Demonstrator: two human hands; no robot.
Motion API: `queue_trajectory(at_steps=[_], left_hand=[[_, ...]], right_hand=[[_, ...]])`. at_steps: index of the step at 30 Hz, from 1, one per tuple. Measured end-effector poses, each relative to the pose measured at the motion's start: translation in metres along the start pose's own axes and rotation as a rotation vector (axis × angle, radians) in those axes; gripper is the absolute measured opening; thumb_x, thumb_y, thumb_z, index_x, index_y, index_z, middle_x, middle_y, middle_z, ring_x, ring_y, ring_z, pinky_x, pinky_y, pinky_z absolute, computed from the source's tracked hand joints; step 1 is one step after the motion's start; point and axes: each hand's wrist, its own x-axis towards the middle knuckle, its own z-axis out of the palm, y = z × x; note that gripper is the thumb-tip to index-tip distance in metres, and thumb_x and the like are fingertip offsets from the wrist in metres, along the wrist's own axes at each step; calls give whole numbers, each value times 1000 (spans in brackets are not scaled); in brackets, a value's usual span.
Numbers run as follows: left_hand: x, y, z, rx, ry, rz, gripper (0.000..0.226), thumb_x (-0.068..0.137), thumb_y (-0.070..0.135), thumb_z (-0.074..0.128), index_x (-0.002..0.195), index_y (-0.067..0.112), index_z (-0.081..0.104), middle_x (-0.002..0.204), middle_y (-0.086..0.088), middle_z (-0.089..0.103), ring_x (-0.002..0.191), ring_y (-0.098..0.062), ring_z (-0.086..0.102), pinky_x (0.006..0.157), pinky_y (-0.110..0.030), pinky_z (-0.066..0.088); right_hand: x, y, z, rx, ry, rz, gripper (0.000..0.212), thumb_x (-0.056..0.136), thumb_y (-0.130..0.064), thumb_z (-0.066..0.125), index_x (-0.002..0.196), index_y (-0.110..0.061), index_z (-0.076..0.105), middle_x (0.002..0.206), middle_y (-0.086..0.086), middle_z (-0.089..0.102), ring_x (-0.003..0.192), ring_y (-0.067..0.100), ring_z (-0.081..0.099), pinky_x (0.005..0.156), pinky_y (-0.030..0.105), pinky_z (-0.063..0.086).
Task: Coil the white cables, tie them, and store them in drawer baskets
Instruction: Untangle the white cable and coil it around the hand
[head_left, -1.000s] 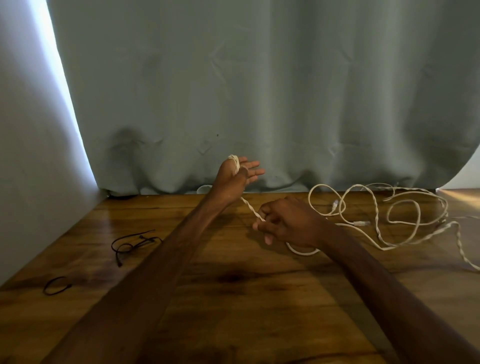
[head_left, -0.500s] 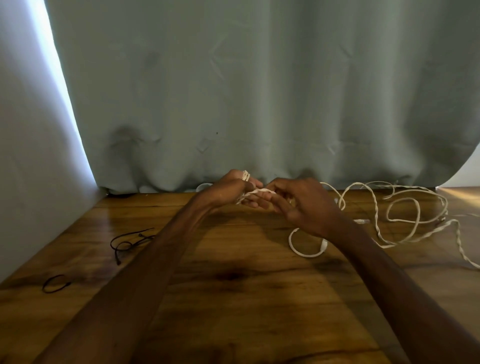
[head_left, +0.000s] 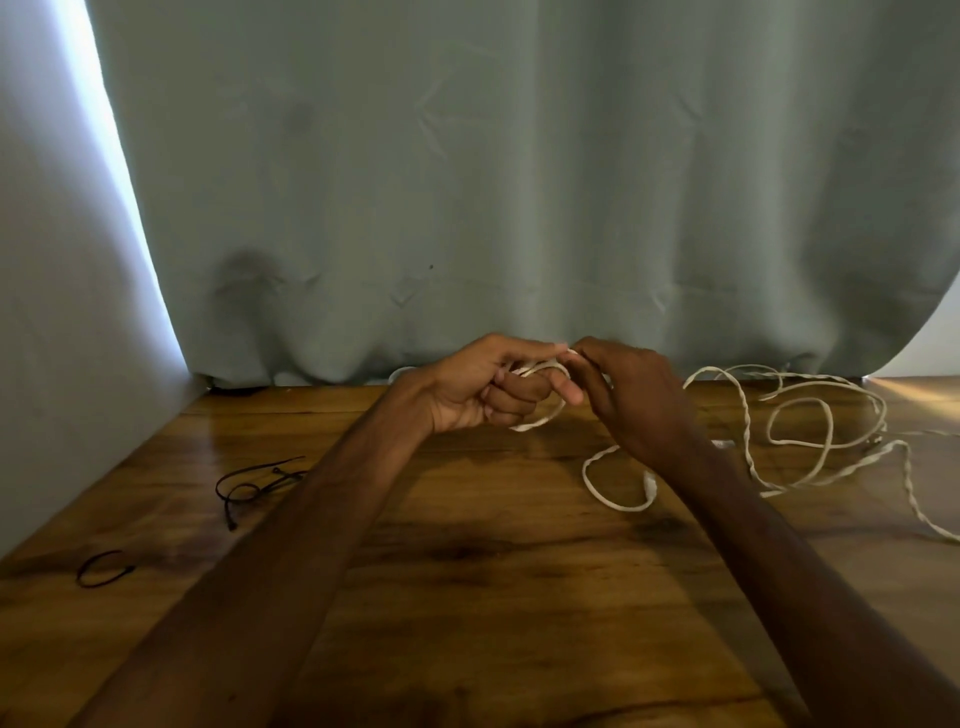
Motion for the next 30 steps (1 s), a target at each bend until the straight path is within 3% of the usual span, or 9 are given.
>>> queue_trajectory(at_steps=[5, 10, 13, 16, 21, 23, 25, 27, 30], left_hand=[[-2, 3, 3, -40, 24, 21, 41, 108, 22, 40, 125, -6, 66, 55, 9, 15, 43, -6, 13, 45, -22, 15], [1, 2, 2, -267, -24, 37, 50, 108, 20, 39, 139, -17, 47, 57, 10, 20, 43, -6, 17, 43, -18, 23], [2, 7, 9, -376, 17, 152, 55, 102, 14, 43, 143, -21, 36, 60, 11, 41, 44, -6, 23, 43, -16, 34], [6, 15, 11, -431, 164, 340, 59, 101, 8, 39, 148, -22, 20, 88, 4, 68, 48, -4, 44, 50, -17, 39], [7, 16, -1, -677, 308, 538, 58, 96, -4, 41, 150, -15, 24, 127, -15, 68, 76, -11, 69, 64, -17, 55], [5, 14, -4, -743, 358, 555, 44, 97, -8, 38, 140, -18, 38, 133, -22, 63, 78, -17, 75, 63, -21, 59], [4, 11, -4, -712, 442, 551, 21, 100, -10, 34, 107, -15, 53, 134, -31, 60, 82, -25, 77, 63, -23, 60], [8, 8, -4, -588, 575, 582, 25, 101, -11, 33, 85, -6, 51, 131, -39, 58, 104, -38, 73, 82, -30, 63], [15, 3, -8, -416, 688, 611, 20, 102, -12, 33, 91, -6, 49, 125, -40, 61, 115, -46, 67, 101, -39, 56]], right_hand=[[-7, -2, 17, -1, -34, -37, 29, 90, -22, 44, 92, -6, 69, 73, 11, 68, 63, 33, 62, 61, 33, 37], [-11, 5, 30, 49, -146, 5, 25, 100, -24, 50, 108, -12, 71, 99, 10, 73, 85, 30, 68, 71, 39, 52], [-10, -1, 26, 152, -188, 32, 31, 100, -38, 50, 102, -19, 74, 93, 0, 75, 82, 19, 69, 71, 39, 53], [-11, -9, 28, 224, -338, 75, 37, 100, -50, 47, 89, -25, 73, 74, -9, 72, 69, 6, 67, 69, 41, 55], [-5, -23, 28, 306, -346, 82, 31, 106, -37, 50, 87, -30, 73, 69, -31, 64, 68, 0, 64, 65, 27, 45], [-3, -32, 24, 325, -371, 71, 35, 108, -35, 48, 87, -25, 75, 65, -30, 61, 61, 2, 59, 62, 23, 41], [-3, -43, 20, 365, -398, 68, 37, 109, -31, 47, 87, -21, 76, 60, -30, 59, 57, 3, 56, 59, 18, 37], [-2, -49, 18, 422, -413, 77, 38, 109, -29, 46, 87, -19, 76, 55, -22, 57, 52, 5, 53, 59, 23, 39], [0, -47, 13, 497, -404, 130, 39, 109, -31, 47, 86, -20, 76, 49, -8, 51, 47, 6, 46, 59, 33, 40]])
